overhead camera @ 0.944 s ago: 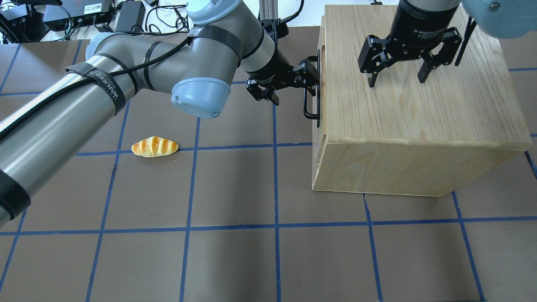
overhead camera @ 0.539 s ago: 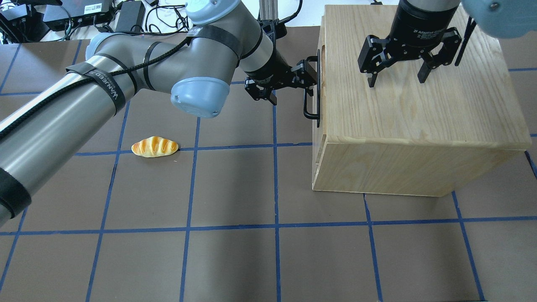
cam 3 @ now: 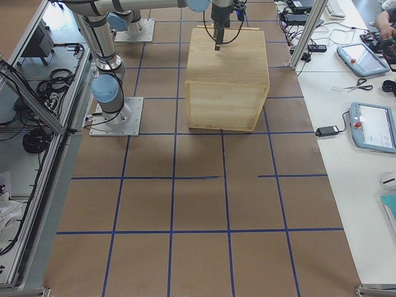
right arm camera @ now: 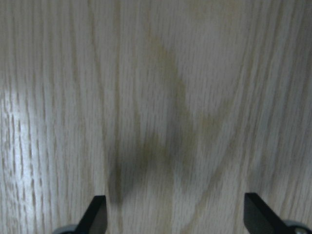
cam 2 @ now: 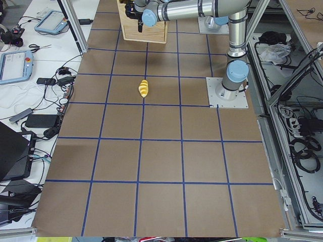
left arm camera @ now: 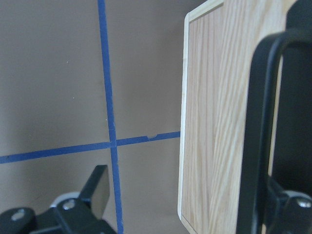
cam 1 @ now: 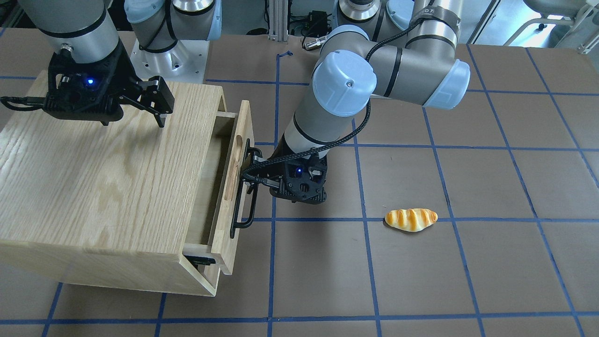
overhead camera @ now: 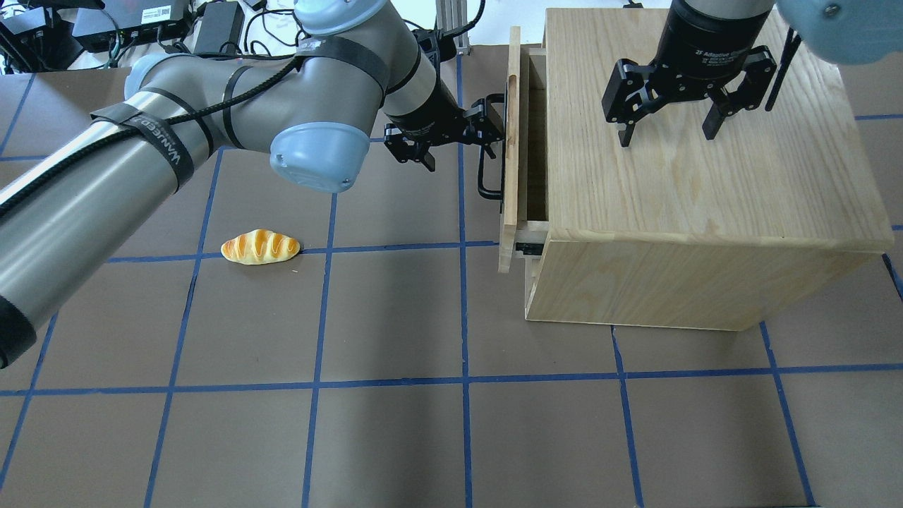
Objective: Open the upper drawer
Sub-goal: 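Pull the drawer handle away from the cabinet with the left gripper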
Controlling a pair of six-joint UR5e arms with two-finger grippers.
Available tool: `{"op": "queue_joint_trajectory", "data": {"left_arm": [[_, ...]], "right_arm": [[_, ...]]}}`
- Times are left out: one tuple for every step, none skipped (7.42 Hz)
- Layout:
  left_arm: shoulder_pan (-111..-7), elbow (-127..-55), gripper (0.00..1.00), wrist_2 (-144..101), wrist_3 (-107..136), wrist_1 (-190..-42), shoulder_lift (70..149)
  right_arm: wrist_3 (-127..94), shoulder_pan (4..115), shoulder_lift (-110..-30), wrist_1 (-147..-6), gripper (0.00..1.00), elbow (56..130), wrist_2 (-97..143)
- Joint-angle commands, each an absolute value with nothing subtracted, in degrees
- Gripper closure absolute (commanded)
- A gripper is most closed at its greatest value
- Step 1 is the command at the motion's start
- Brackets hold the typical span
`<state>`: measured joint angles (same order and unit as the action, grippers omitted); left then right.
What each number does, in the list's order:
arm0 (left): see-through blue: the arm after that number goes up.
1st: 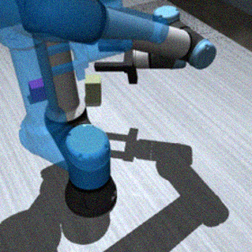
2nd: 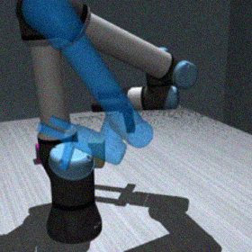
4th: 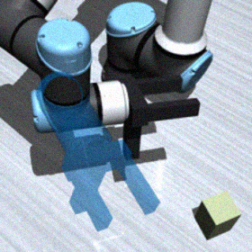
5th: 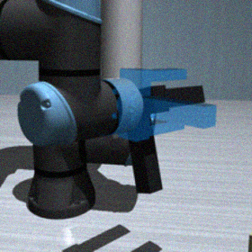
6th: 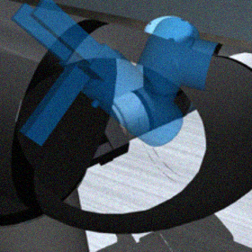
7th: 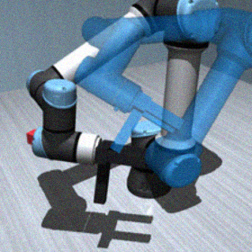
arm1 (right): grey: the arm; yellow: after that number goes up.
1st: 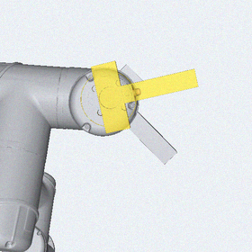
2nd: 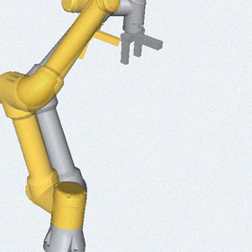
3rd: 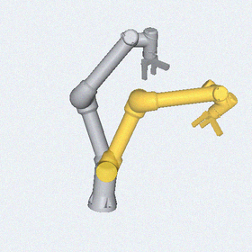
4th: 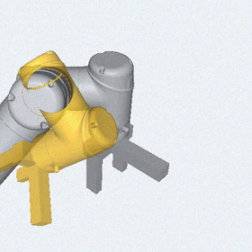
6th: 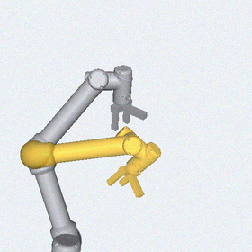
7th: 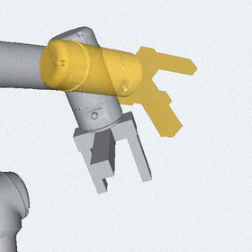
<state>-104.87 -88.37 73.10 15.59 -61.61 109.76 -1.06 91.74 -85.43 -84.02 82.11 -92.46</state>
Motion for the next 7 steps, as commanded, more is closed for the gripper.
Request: {"op": "queue_joint_trajectory", "data": {"left_arm": [[-103.1, -88.42, 0.0, 73.3, 13.81, -64.33, 109.16], [-101.79, -88.42, 0.0, 73.21, 12.93, -65.21, 108.64], [-100.65, -88.5, 0.0, 73.21, 10.83, -66.43, 108.11], [-100.03, -88.51, 0.0, 73.21, 10.03, -66.97, 107.76], [-99.06, -88.51, 0.0, 73.21, 9.76, -67.32, 107.58], [-98.62, -88.59, 0.0, 73.21, 8.8, -68.02, 107.58], [-98.0, -88.68, 0.0, 73.3, 8.79, -68.38, 107.58]], "right_arm": [[-1.14, 91.76, -85.43, -84.02, 0.0, 82.09, -92.46], [-1.14, 91.67, -85.43, -84.02, 0.0, 82.09, -92.46], [-1.14, 91.76, -85.43, -84.02, 0.0, 82.09, -92.46], [-1.14, 91.67, -85.43, -84.02, 0.0, 82.09, -92.46], [-1.14, 91.67, -85.43, -84.02, 0.0, 82.09, -92.46], [-1.14, 91.76, -85.43, -84.02, 0.0, 82.09, -92.46], [-1.14, 91.76, -85.43, -84.02, 0.0, 82.09, -92.46]]}}
